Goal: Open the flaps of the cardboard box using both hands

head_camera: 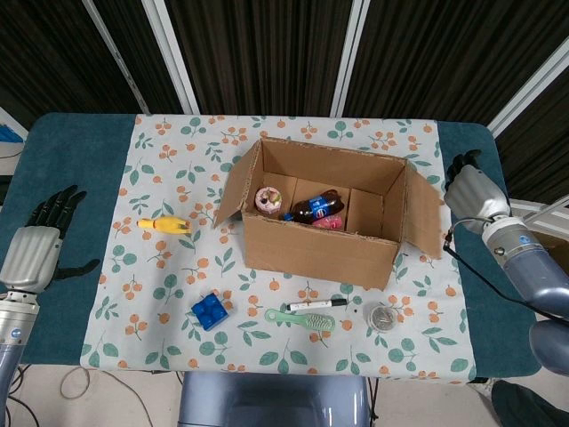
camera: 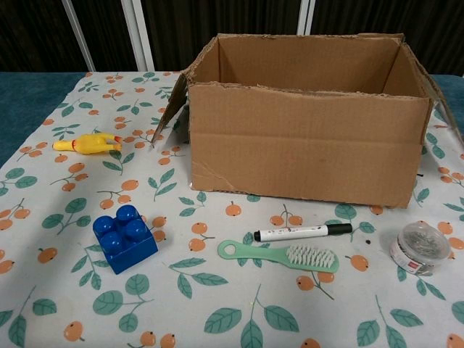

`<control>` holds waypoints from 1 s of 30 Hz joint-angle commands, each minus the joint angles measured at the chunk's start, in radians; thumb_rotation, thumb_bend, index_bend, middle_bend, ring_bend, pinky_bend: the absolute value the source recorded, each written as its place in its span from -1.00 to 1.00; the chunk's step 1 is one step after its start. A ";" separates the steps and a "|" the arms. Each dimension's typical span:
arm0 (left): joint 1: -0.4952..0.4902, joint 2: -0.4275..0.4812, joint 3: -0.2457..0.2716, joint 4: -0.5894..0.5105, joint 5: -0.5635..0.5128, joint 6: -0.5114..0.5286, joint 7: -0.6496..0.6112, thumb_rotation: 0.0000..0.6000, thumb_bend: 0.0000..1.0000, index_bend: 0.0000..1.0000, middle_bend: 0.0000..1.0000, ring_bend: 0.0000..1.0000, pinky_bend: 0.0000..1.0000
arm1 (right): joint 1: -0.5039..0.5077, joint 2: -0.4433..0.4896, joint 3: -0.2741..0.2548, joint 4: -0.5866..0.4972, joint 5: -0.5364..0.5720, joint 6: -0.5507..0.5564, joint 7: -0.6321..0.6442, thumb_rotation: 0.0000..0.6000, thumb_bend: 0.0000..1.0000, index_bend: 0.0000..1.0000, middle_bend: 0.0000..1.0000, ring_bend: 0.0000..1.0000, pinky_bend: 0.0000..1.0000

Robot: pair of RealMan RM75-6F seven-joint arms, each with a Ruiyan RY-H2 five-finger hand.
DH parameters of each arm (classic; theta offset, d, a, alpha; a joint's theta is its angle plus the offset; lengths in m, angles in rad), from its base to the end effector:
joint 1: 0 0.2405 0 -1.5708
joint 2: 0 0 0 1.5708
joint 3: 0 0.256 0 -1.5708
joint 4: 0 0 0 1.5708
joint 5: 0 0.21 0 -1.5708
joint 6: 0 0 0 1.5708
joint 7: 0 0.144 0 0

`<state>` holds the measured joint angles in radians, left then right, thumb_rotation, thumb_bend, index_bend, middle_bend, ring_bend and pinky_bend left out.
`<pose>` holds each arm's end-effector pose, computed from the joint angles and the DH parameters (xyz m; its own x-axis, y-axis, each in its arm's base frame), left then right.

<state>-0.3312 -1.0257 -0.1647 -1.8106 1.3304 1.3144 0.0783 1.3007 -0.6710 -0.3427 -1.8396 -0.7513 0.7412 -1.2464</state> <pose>-0.2379 0.2658 0.1699 0.3379 -0.0037 0.9412 0.9341 -0.1210 -0.3359 -0.1529 -0.3788 0.2254 0.9548 0.0167 -0.2969 0.2804 -0.3830 0.8802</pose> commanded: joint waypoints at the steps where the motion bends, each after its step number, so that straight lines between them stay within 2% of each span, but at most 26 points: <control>1: 0.001 0.000 -0.001 0.001 -0.001 0.004 0.002 1.00 -0.78 -1.00 -1.00 -1.00 -0.79 | -0.031 -0.023 0.006 0.018 0.009 0.024 0.016 1.00 -0.18 -0.48 -0.66 -0.74 -0.54; 5: 0.001 -0.001 -0.004 0.006 -0.005 0.007 0.004 1.00 -0.78 -1.00 -1.00 -1.00 -0.79 | -0.080 -0.038 0.029 0.028 0.027 0.091 0.059 1.00 -0.18 -0.49 -0.67 -0.74 -0.54; 10: 0.001 -0.006 -0.002 0.016 -0.010 0.007 0.020 1.00 -0.79 -1.00 -1.00 -1.00 -0.79 | -0.189 -0.047 0.085 0.026 0.019 0.208 0.219 1.00 -0.28 -0.61 -0.74 -0.74 -0.54; 14: 0.004 -0.017 0.001 0.025 -0.009 0.014 0.037 1.00 -0.87 -1.00 -1.00 -1.00 -0.81 | -0.302 -0.064 0.137 0.014 0.021 0.304 0.406 1.00 -0.41 -0.86 -0.86 -0.81 -0.54; 17: 0.011 -0.026 0.011 0.039 -0.005 0.023 0.061 1.00 -0.91 -1.00 -1.00 -1.00 -0.83 | -0.422 -0.090 0.188 -0.012 0.026 0.381 0.628 1.00 -0.49 -0.99 -0.98 -0.91 -0.55; 22: 0.045 -0.046 0.036 0.068 -0.004 0.056 0.072 1.00 -0.94 -1.00 -1.00 -1.00 -0.87 | -0.615 -0.154 0.232 -0.015 -0.060 0.513 0.931 1.00 -0.62 -1.00 -1.00 -0.98 -0.55; 25: 0.074 -0.058 0.053 0.091 0.003 0.088 0.064 1.00 -0.95 -1.00 -1.00 -1.00 -0.87 | -0.717 -0.207 0.240 0.003 -0.125 0.597 1.065 1.00 -0.68 -1.00 -1.00 -1.00 -0.55; 30: 0.123 -0.098 0.071 0.156 0.032 0.163 0.046 1.00 -0.96 -1.00 -1.00 -1.00 -0.88 | -0.862 -0.306 0.242 0.045 -0.228 0.736 1.193 1.00 -0.72 -1.00 -1.00 -1.00 -0.57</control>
<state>-0.2289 -1.1059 -0.1029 -1.6785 1.3504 1.4516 0.1348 0.5369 -0.8990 -0.1190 -1.8231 -0.8983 1.3795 -0.1346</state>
